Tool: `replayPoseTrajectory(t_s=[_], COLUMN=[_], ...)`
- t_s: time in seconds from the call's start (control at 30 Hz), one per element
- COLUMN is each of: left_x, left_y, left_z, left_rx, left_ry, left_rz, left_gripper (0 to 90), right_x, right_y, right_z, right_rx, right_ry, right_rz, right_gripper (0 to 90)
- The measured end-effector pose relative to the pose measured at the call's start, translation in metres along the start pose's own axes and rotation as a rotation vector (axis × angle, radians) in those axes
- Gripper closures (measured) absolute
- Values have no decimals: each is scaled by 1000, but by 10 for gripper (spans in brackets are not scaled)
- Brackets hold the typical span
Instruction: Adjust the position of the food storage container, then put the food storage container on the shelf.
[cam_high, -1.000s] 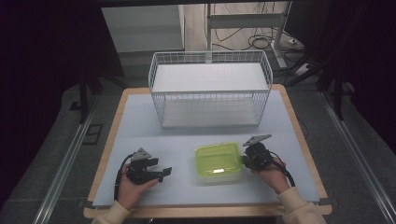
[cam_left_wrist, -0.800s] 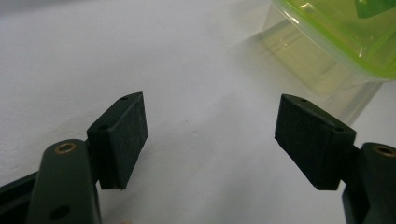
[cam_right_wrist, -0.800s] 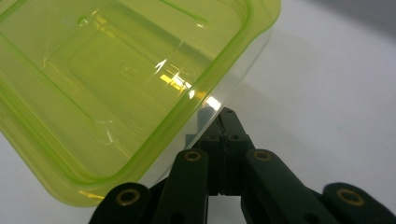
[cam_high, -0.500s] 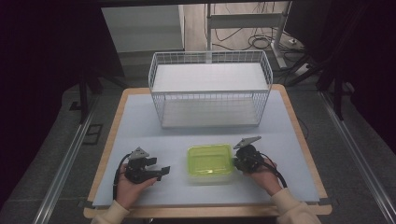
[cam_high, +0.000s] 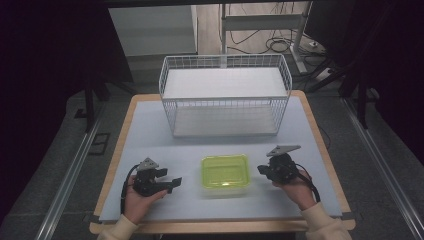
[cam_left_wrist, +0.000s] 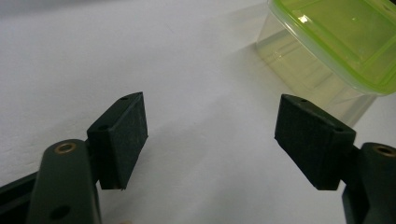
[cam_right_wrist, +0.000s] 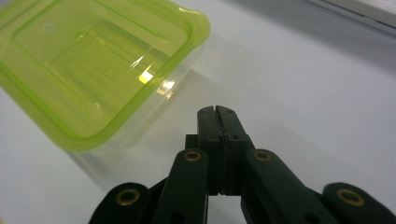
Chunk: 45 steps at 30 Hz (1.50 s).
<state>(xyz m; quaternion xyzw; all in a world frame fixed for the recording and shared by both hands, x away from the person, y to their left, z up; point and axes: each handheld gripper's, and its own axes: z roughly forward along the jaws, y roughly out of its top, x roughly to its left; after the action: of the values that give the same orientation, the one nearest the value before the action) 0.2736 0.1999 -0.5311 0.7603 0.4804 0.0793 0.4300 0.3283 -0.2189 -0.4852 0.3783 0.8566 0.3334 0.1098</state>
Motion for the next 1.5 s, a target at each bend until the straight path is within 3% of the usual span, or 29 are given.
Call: replayPoseTrajectory(t_s=[0.2,0.37,0.6,0.67,0.8,0.93,0.97,1.33,1.5], left_x=[2,3,2,2,3,4,4,-4,-6], left_y=[1,2,1,1,2,5,6,28,36], left_z=[-2,-4,-8,-9,-12,-11,-11,-1,10], left_rx=[-10,-17,-26,-32,-40,-41,-40,6,20], left_ry=[-6,-21,-38,-43,-55,-79,-83,-163,-212], left_rz=[-17,-33,-56,-66,-85,-99,-100,-155,-186], left_gripper=[250,250,249,249,249,249,248,258,261], right_x=[-12,-24,-31,-33,-35,-34,-34,-31,-23], right_y=[-11,-21,-28,-29,-28,-26,-26,-18,-12], right_z=[-16,-26,-31,-31,-29,-29,-28,-25,-23], right_rx=[-55,-113,-142,-154,-177,-198,-206,-232,-236], right_ry=[30,51,69,87,105,89,103,148,161], right_rz=[58,133,175,187,209,220,232,273,259], right_gripper=[898,895,880,844,605,459,434,387,385])
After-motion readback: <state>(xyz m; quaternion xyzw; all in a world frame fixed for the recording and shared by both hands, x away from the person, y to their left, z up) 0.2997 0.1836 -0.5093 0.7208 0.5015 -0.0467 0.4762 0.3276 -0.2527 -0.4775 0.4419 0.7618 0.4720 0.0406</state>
